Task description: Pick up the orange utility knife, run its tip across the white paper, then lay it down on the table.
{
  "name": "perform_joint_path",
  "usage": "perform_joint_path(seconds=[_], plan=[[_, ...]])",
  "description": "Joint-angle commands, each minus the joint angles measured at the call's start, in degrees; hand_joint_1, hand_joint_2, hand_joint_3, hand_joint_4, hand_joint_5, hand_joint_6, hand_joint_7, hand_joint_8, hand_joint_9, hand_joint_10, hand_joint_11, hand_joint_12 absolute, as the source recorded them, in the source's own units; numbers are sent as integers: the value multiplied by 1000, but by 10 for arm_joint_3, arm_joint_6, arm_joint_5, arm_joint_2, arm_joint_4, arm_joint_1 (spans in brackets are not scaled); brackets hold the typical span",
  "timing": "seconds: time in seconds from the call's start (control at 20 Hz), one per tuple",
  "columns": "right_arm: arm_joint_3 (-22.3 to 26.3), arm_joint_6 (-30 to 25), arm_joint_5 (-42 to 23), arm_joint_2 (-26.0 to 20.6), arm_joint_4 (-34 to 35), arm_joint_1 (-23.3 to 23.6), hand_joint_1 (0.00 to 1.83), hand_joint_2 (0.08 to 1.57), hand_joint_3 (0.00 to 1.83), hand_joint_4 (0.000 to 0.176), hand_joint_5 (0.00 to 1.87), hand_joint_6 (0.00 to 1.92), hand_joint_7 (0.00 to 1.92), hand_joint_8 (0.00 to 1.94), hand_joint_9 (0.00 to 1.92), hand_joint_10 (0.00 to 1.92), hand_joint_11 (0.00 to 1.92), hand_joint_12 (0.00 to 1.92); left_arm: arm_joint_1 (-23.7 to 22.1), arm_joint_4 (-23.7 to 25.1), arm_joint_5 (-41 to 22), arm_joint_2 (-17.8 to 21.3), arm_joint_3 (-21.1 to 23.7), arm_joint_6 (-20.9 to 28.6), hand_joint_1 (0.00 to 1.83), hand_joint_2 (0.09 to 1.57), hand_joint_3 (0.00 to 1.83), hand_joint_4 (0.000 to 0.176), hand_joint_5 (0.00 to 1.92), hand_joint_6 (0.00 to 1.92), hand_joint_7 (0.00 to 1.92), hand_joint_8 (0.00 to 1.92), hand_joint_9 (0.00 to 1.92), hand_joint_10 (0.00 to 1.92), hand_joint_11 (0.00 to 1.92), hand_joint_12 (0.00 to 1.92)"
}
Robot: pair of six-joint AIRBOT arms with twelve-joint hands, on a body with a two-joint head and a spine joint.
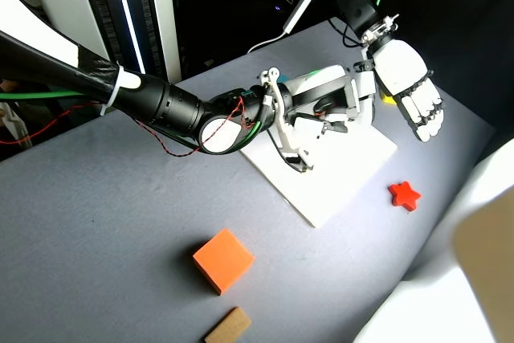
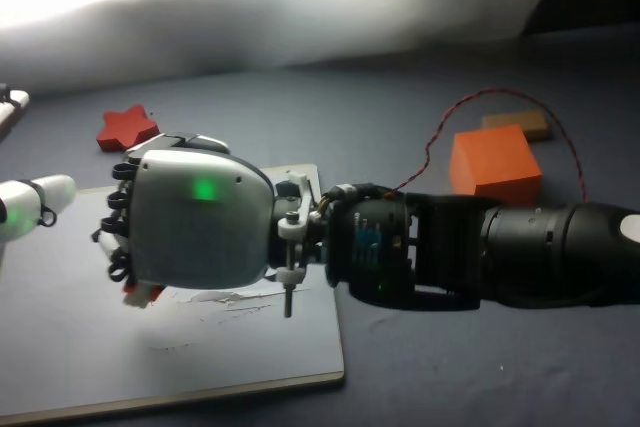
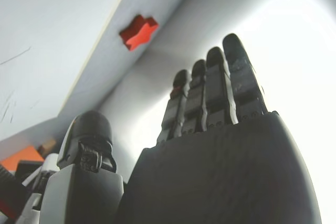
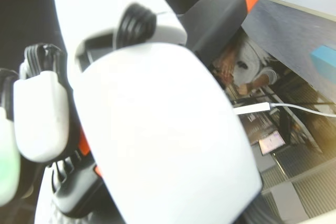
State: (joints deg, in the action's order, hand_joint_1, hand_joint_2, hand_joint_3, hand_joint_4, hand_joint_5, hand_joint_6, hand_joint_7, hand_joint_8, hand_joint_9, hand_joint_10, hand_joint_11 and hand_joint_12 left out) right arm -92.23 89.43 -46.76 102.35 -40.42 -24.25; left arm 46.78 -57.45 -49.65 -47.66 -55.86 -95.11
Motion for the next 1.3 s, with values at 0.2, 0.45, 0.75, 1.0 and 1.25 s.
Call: perform_joint_path(seconds=[0.2, 0.45, 0.75, 1.0, 1.25], plan=[[-17, -1, -89, 5, -3, -10, 1532, 1196, 82, 176, 1381, 1921, 1522, 1941, 1628, 1921, 1693, 1921, 4, 14, -57, 5, -30, -2, 0, 1318, 0, 0, 29, 6, 29, 0, 60, 0, 0, 432], [-24, -14, -107, -3, -51, -15, 1537, 1184, 88, 176, 1368, 1921, 1542, 1941, 1642, 1921, 1706, 1921, 2, 19, -56, 5, -41, -3, 0, 1324, 2, 0, 29, 3, 14, 3, 48, 5, 0, 380], [-18, -40, -129, -31, -109, -16, 1540, 1176, 100, 176, 1358, 1921, 1544, 1941, 1634, 1921, 1701, 1921, -1, 19, -56, 5, -41, -5, 0, 1322, 1, 0, 30, 3, 27, 3, 63, 6, 0, 416], [31, -44, -128, -79, -114, -23, 1553, 1150, 108, 176, 1347, 1921, 1518, 1941, 1613, 1921, 1681, 1921, -1, 19, -56, 2, -40, -5, 0, 1317, 0, 0, 17, 1, 23, 1, 70, 4, 0, 415], [97, -37, -127, -132, -114, -45, 1536, 1167, 131, 176, 1357, 1921, 1529, 1941, 1628, 1921, 1697, 1921, -3, 19, -56, 1, -39, -5, 0, 1317, 0, 0, 21, 3, 23, 1, 76, 3, 0, 469]])
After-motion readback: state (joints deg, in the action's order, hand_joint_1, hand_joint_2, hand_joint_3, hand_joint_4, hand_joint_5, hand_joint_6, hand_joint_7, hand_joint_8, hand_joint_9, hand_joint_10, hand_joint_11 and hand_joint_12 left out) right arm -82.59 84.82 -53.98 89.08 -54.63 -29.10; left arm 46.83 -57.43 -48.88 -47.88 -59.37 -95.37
